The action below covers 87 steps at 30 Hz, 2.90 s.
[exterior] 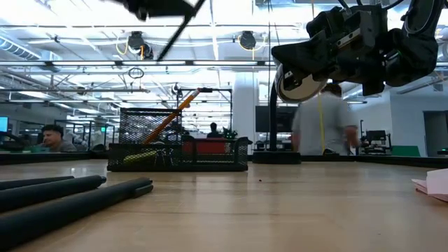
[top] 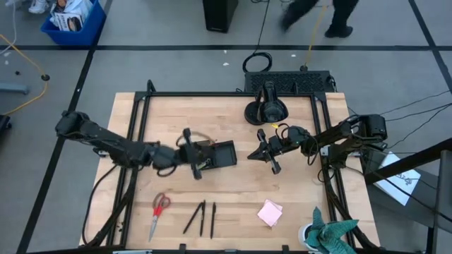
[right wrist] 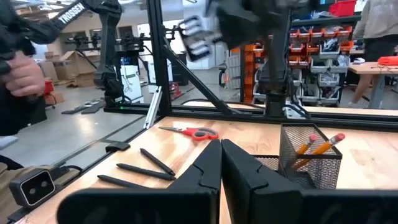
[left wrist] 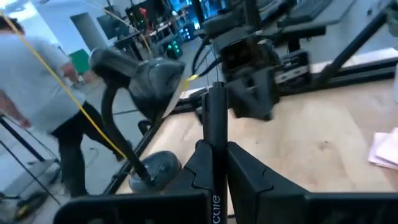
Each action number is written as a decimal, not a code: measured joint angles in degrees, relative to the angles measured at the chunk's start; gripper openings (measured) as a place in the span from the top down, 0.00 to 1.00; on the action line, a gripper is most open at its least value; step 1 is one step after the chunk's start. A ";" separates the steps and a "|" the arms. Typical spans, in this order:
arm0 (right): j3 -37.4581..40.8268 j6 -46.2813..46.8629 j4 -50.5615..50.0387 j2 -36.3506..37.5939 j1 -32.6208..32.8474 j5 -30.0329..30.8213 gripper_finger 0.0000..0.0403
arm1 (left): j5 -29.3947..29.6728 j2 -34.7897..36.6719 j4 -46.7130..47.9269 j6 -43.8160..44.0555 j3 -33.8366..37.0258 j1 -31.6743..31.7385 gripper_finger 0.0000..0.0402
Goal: Pick and place office supplies into organizer
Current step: Put the black pen into the black desk organizer
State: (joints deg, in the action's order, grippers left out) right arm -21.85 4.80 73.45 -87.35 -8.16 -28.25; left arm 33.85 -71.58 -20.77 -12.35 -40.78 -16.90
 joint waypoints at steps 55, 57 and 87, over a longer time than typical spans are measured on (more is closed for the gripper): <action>-0.02 -0.98 1.51 0.00 0.00 -0.16 0.99 | -18.19 -9.46 -30.34 15.87 25.28 16.80 0.65; -0.02 -0.98 1.45 0.00 0.00 -0.22 0.99 | -17.02 -9.05 -30.28 14.26 23.96 15.89 0.63; -0.04 0.54 -3.10 -0.02 0.02 -0.46 0.99 | -22.11 -31.54 48.66 77.51 -27.14 -20.41 0.61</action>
State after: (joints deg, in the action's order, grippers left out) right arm -21.89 5.34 70.35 -87.37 -8.14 -28.71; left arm 11.74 -103.11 27.89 65.16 -67.92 -37.31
